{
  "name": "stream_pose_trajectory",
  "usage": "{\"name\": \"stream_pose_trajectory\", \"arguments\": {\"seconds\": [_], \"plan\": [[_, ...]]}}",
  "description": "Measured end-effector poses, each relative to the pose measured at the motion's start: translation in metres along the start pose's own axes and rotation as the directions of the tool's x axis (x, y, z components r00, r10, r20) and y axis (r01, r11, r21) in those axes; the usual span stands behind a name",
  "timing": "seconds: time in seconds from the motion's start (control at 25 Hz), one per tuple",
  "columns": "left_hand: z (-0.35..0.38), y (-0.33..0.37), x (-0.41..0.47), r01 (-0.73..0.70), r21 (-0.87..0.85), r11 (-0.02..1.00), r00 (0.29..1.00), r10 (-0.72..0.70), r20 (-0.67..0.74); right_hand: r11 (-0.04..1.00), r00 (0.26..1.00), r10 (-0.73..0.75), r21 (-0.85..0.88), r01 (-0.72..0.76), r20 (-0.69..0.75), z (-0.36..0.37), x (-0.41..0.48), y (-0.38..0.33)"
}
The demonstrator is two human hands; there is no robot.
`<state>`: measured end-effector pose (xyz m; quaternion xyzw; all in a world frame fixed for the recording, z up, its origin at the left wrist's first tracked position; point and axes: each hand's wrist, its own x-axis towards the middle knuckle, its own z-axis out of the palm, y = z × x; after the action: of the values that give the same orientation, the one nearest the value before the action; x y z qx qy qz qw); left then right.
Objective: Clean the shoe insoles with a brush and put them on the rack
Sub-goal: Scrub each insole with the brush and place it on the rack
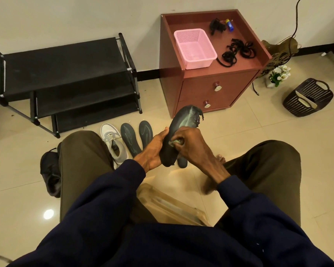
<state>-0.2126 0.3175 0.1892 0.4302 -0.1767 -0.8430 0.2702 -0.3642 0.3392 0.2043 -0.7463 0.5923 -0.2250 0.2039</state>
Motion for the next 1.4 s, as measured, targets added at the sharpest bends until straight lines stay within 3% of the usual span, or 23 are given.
{"name": "stream_pose_trajectory", "arguments": {"seconds": [0.16,0.36,0.6,0.8,0.96,1.04,1.12,1.24,1.32,1.4], "plan": [[0.002,-0.001,0.002,0.012,-0.006,1.0,1.0,-0.012,0.016,0.985,0.961,0.138,-0.066,-0.158,-0.241,-0.011,0.006,0.013],[-0.002,-0.002,0.001,0.01,0.021,1.0,1.0,-0.01,-0.028,0.998,1.0,0.009,0.066,-0.009,0.003,0.004,-0.006,-0.015],[0.005,-0.003,0.001,0.028,0.019,0.999,0.999,-0.029,0.034,0.976,0.951,0.205,-0.028,-0.217,-0.23,-0.01,0.006,0.016],[0.0,-0.001,0.001,-0.001,0.026,1.0,1.0,0.002,-0.019,0.985,0.996,0.086,0.145,-0.09,0.033,-0.001,-0.006,-0.018],[0.003,0.0,0.002,0.009,-0.006,1.0,0.999,-0.009,0.034,0.981,0.957,0.183,-0.021,-0.192,-0.223,-0.013,0.008,0.008],[0.003,-0.001,0.0,0.026,0.004,1.0,0.998,-0.026,0.058,0.97,0.921,0.232,-0.003,-0.245,-0.314,-0.015,0.01,0.019],[0.002,-0.001,0.002,0.034,-0.008,0.999,0.999,-0.034,0.034,0.978,0.95,0.206,0.072,-0.195,-0.233,-0.008,0.006,0.006],[0.002,-0.001,-0.001,0.022,-0.012,1.0,1.0,-0.022,0.0,0.993,0.999,0.043,0.115,-0.04,-0.025,0.0,-0.001,-0.015],[0.002,0.0,0.0,0.028,-0.017,0.999,0.999,-0.027,0.019,0.998,0.993,0.044,0.04,-0.039,-0.106,-0.004,0.005,-0.004],[0.006,0.0,-0.002,0.035,0.012,0.999,0.998,-0.036,0.051,0.99,0.951,0.134,-0.003,-0.14,-0.278,-0.01,0.012,0.014]]}}
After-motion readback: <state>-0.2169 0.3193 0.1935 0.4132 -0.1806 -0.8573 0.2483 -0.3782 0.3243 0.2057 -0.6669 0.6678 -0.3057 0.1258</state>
